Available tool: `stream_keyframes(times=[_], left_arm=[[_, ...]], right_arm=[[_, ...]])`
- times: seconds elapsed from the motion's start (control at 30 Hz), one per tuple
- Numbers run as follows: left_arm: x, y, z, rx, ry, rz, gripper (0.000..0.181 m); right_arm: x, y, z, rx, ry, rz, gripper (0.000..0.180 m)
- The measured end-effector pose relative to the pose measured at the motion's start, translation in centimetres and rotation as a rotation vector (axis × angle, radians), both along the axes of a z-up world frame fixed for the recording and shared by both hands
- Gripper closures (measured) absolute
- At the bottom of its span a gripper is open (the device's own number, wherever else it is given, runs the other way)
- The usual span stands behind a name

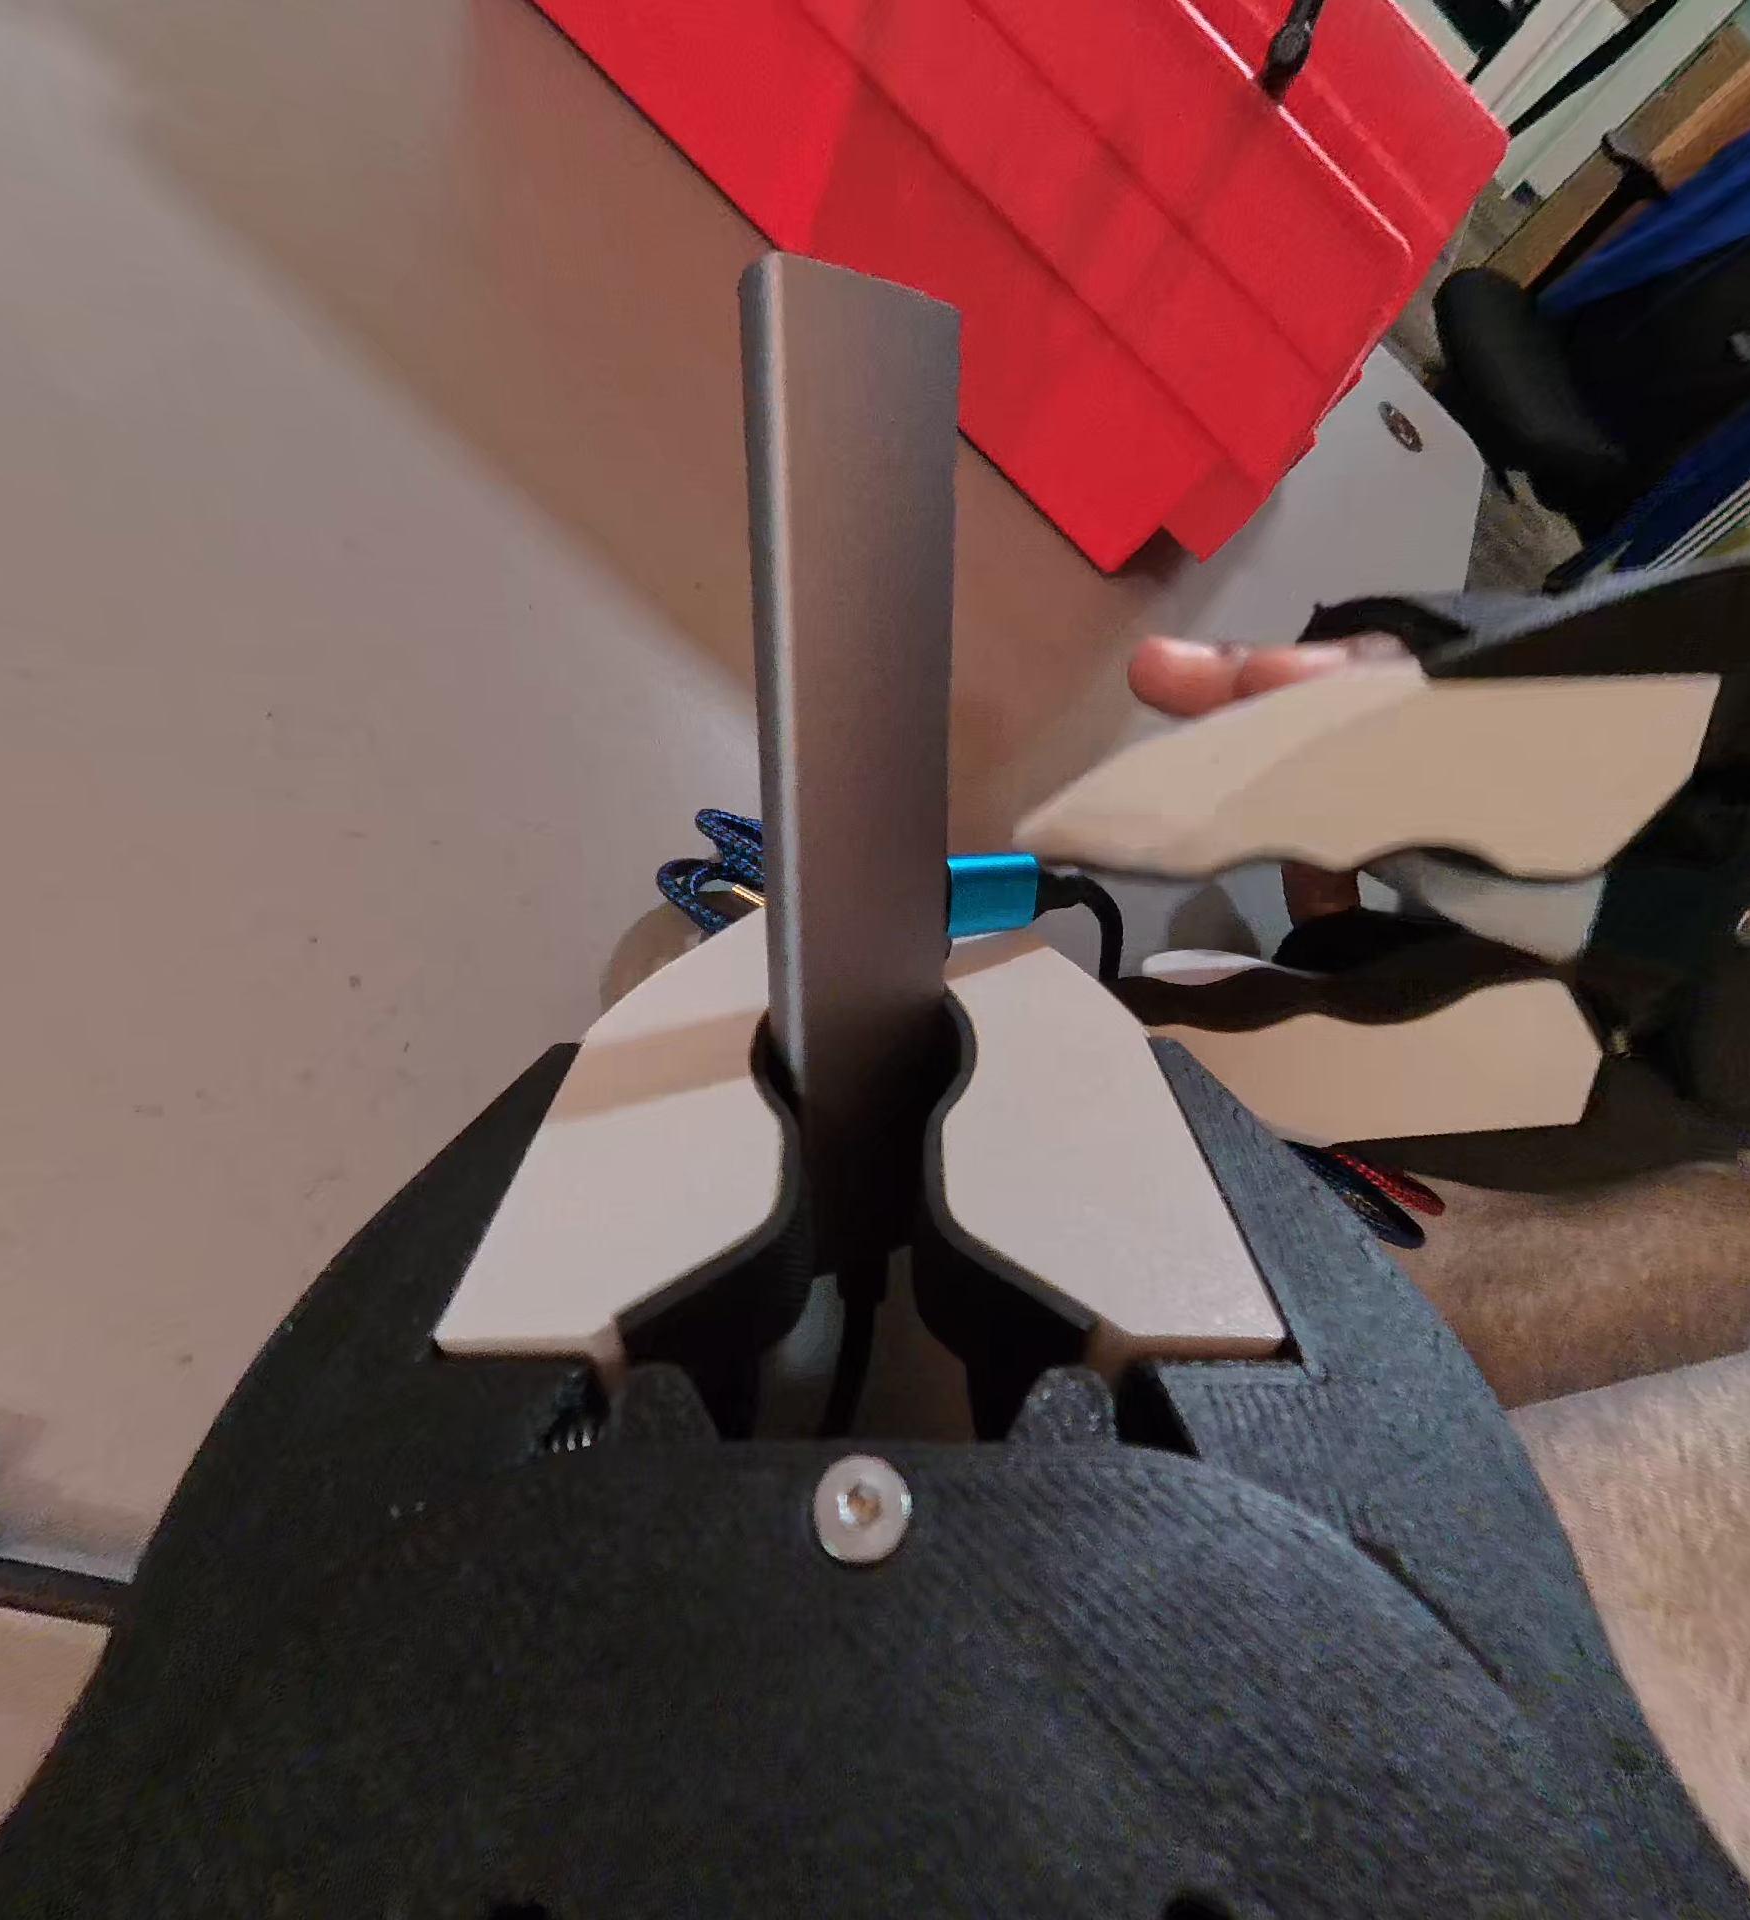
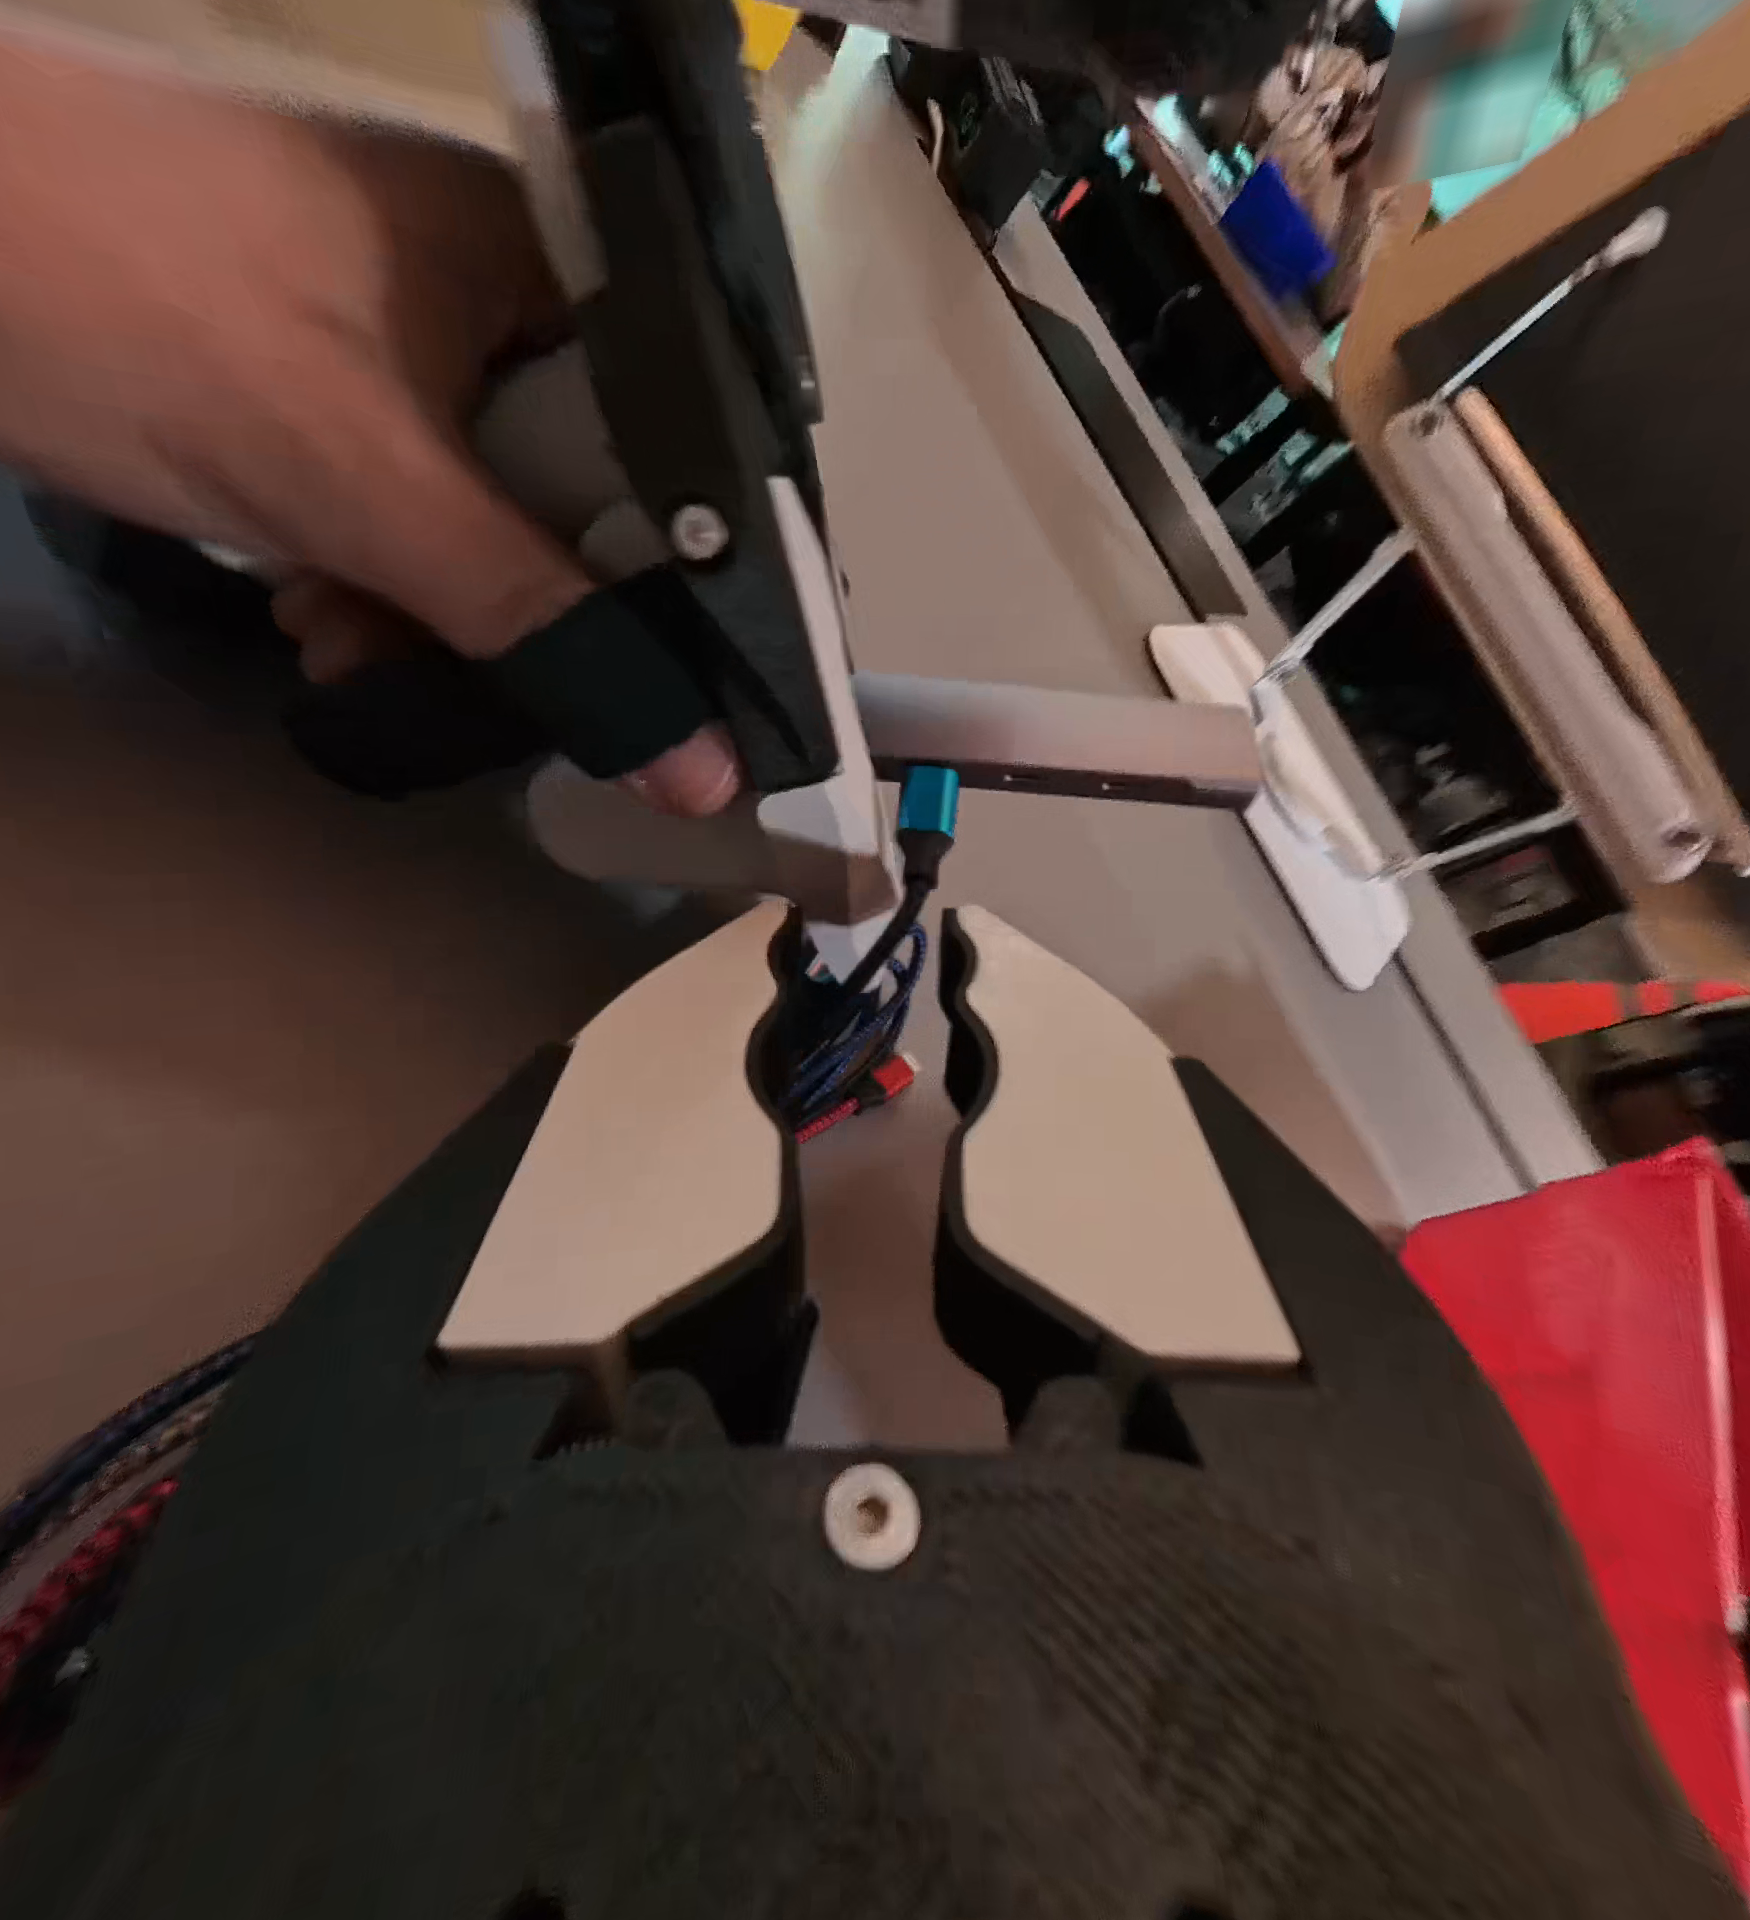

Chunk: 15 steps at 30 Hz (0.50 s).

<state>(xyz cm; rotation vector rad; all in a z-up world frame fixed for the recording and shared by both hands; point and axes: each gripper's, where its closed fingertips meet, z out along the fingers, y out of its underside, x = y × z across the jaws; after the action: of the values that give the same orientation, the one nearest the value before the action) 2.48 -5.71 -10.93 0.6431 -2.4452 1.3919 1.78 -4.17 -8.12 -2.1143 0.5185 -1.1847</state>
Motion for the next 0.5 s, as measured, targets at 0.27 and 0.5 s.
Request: stream_keyframes(times=[0.27,0.5], left_arm=[[0.7,0.7,-0.4,0.07,-0.099,0.01,0.16],[0.4,1.0,-0.5,0.078,-0.106,-0.043,0.158]], right_arm=[[0.3,0.4,-0.7,0.001,0.024,-0.013,0.161],[-0.2,0.8,-1.2,0.074,0.12,0.037,0.167]])
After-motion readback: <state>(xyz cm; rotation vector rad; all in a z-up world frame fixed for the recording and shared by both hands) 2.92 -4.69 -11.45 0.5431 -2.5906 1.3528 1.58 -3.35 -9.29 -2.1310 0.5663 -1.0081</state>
